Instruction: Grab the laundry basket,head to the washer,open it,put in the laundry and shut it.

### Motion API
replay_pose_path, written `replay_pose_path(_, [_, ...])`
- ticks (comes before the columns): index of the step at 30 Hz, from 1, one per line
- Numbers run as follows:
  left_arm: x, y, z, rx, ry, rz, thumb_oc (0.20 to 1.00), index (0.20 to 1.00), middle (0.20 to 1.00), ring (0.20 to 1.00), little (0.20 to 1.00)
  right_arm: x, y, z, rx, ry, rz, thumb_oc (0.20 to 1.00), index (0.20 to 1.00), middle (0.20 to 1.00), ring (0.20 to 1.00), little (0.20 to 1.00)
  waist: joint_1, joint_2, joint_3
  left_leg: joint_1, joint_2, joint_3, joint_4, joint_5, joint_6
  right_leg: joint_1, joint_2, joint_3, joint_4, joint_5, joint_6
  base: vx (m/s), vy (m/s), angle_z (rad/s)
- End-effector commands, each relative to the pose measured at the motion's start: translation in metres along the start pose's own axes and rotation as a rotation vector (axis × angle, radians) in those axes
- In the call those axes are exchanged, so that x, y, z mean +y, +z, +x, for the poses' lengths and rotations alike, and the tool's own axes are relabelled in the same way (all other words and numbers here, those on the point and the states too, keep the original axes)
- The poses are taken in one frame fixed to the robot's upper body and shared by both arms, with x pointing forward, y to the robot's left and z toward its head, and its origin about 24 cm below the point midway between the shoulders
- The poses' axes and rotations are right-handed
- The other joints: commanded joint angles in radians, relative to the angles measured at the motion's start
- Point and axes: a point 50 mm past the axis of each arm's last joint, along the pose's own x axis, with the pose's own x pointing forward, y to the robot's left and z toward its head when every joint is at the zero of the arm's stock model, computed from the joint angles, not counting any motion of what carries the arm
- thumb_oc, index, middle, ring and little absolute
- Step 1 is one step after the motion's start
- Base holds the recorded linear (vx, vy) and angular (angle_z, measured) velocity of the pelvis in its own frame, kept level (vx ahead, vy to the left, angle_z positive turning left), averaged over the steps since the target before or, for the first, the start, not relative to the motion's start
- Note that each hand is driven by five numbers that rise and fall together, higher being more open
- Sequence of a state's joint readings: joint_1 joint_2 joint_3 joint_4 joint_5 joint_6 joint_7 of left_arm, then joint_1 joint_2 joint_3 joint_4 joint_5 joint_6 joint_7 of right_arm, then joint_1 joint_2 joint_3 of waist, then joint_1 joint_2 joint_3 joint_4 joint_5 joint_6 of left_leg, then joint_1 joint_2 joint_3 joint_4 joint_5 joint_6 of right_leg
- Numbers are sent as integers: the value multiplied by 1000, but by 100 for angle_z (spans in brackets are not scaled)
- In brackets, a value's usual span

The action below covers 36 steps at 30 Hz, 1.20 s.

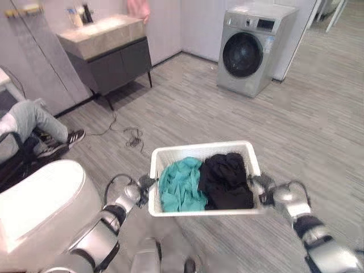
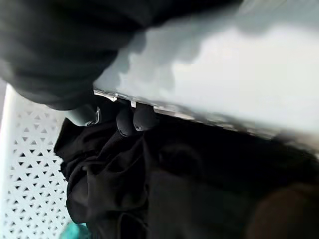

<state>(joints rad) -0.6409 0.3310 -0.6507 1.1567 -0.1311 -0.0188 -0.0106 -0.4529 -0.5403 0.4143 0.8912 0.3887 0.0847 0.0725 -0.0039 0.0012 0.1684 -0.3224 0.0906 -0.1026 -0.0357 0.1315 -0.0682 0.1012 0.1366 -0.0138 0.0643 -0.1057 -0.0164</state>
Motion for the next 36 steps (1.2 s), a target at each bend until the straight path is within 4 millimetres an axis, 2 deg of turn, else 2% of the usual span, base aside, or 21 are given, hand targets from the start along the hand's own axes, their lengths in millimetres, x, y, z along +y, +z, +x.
replay_pose_path(1, [42, 57, 2, -176, 122, -13, 200, 200, 200, 200, 200, -31, 41, -5, -189, -83, 13, 200, 200, 200, 200, 200, 19, -23, -21, 50, 14, -19, 54, 10, -32, 73, -118, 135, 22, -43, 69, 526, 132, -78])
replay_pose_path(5, [39, 52, 2, -172, 120, -11, 200, 200, 200, 200, 200, -28, 35, -3, -164, -72, 14, 200, 200, 200, 200, 200, 32, -8, -67, 83, 16, 21, 50, 37, -26, 135, -147, 181, 80, -91, 93, 575, 264, -69])
replay_pose_path(8, [40, 49, 1, -174, 117, 12, 200, 200, 200, 200, 200, -23, 29, -3, -157, -62, 36, 200, 200, 200, 200, 200, 34, -20, -87, 122, -28, 52, 100, 7, 7, 86, -175, 187, 285, 31, 141, 358, 181, -53])
replay_pose_path(9, [38, 48, 1, -173, 112, 22, 200, 200, 200, 200, 200, -19, 24, -2, -143, -56, 45, 200, 200, 200, 200, 200, 36, -20, -93, 145, -39, 78, 111, -22, 31, 54, -189, 182, 383, 135, 166, 529, 313, -80])
replay_pose_path(10, [37, 47, 0, -175, 104, 35, 200, 200, 200, 200, 200, -20, 23, -2, -135, -60, 38, 200, 200, 200, 200, 200, 24, -2, -81, 206, -45, 105, 111, -59, 57, -42, -213, 107, 581, 234, 190, 406, 251, -48])
replay_pose_path(11, [37, 47, 0, -175, 104, 35, 200, 200, 200, 200, 200, -20, 24, -2, -135, -60, 38, 200, 200, 200, 200, 200, 24, -5, -80, 205, -48, 106, 112, -60, 58, -45, -216, 108, 587, 230, 190, 466, 329, -2])
replay_pose_path(13, [37, 43, 1, -147, 106, 62, 200, 200, 200, 200, 200, -21, 22, -1, -124, -72, 59, 200, 200, 200, 200, 200, 3, 23, -62, 295, -52, 135, 102, -99, 86, -159, -271, -6, 719, 242, 179, 507, 265, 4])
replay_pose_path(16, [42, 47, 2, -144, 123, 60, 200, 200, 200, 200, 200, -30, 25, -3, -136, -99, 67, 200, 200, 200, 200, 200, -46, 22, -41, 366, -79, 107, 99, -141, 84, -252, -235, -26, 608, 146, 156, 381, 70, 18])
replay_pose_path(18, [45, 53, 1, -161, 130, 66, 200, 200, 200, 200, 200, -38, 25, -6, -140, -116, 62, 200, 200, 200, 200, 200, -78, 7, -39, 406, -98, 88, 102, -187, 70, -276, -224, -39, 407, 118, 154, 542, -52, 76])
replay_pose_path(20, [47, 63, 2, -189, 145, 65, 200, 200, 200, 200, 200, -42, 27, -9, -160, -122, 64, 200, 200, 200, 200, 200, -116, -26, -41, 476, -129, 62, 103, -263, 48, -326, -235, -22, 101, 157, 175, 660, -131, 80])
replay_pose_path(22, [46, 64, 2, -191, 146, 65, 200, 200, 200, 200, 200, -41, 27, -10, -164, -119, 65, 200, 200, 200, 200, 200, -125, -24, -35, 506, -126, 55, 107, -291, 43, -322, -239, -33, 22, 185, 185, 466, -88, 43])
replay_pose_path(23, [48, 57, 2, -173, 155, 69, 200, 200, 200, 200, 200, -35, 26, -10, -174, -98, 69, 200, 200, 200, 200, 200, -135, -35, -44, 572, -136, 58, 107, -336, 36, -353, -250, -100, -86, 229, 207, 402, -66, 54])
replay_pose_path(27, [47, 58, 1, -187, 148, 84, 200, 200, 200, 200, 200, -32, 26, -11, -183, -79, 56, 200, 200, 200, 200, 200, -143, -33, -76, 654, -124, 64, 103, -358, 24, -324, -233, -177, -106, 247, 196, 509, -97, 19])
replay_pose_path(28, [47, 59, 0, -194, 146, 79, 200, 200, 200, 200, 200, -34, 27, -11, -183, -81, 55, 200, 200, 200, 200, 200, -147, -33, -86, 660, -116, 55, 122, -355, 16, -313, -224, -154, -88, 265, 185, 554, -138, 44])
replay_pose_path(29, [47, 61, 0, -207, 147, 68, 200, 200, 200, 200, 200, -37, 31, -13, -198, -78, 37, 200, 200, 200, 200, 200, -162, -20, -105, 649, -78, 52, 242, -274, -34, -296, -206, -120, -39, 269, 160, 554, -141, 67])
replay_pose_path(30, [47, 61, 0, -207, 146, 68, 200, 200, 200, 200, 200, -37, 31, -13, -198, -78, 37, 200, 200, 200, 200, 200, -163, -18, -105, 647, -76, 52, 245, -276, -35, -298, -205, -121, -36, 267, 159, 671, -230, 62])
replay_pose_path(31, [49, 62, 0, -206, 147, 46, 200, 200, 200, 200, 200, -39, 33, -14, -205, -88, 57, 200, 200, 200, 200, 200, -159, -10, -102, 578, -10, 78, 460, -137, -66, -258, -188, -126, 7, 221, 114, 290, -125, 26])
replay_pose_path(32, [49, 62, 0, -206, 147, 46, 200, 200, 200, 200, 200, -39, 33, -14, -205, -88, 57, 200, 200, 200, 200, 200, -162, -14, -105, 574, -15, 76, 459, -133, -66, -261, -193, -127, 6, 222, 114, 386, -193, 13])
replay_pose_path(34, [55, 66, -1, -220, 164, 25, 200, 200, 200, 200, 200, -35, 47, -12, -247, -75, 49, 200, 200, 200, 200, 200, -135, -29, -89, 447, -16, 70, 724, -22, -69, -208, -189, -123, 24, 182, 77, 304, -208, 12])
replay_pose_path(35, [59, 75, -2, -248, 174, 21, 200, 200, 200, 200, 200, -37, 54, -13, -267, -84, 43, 200, 200, 200, 200, 200, -111, -50, -65, 358, 2, 94, 831, -11, -34, -160, -179, -104, 28, 151, 52, 301, -200, -9])
replay_pose_path(36, [59, 75, -2, -248, 174, 21, 200, 200, 200, 200, 200, -37, 54, -13, -267, -84, 43, 200, 200, 200, 200, 200, -110, -48, -64, 358, 5, 95, 835, -14, -34, -160, -177, -104, 29, 151, 52, 297, -180, -14])
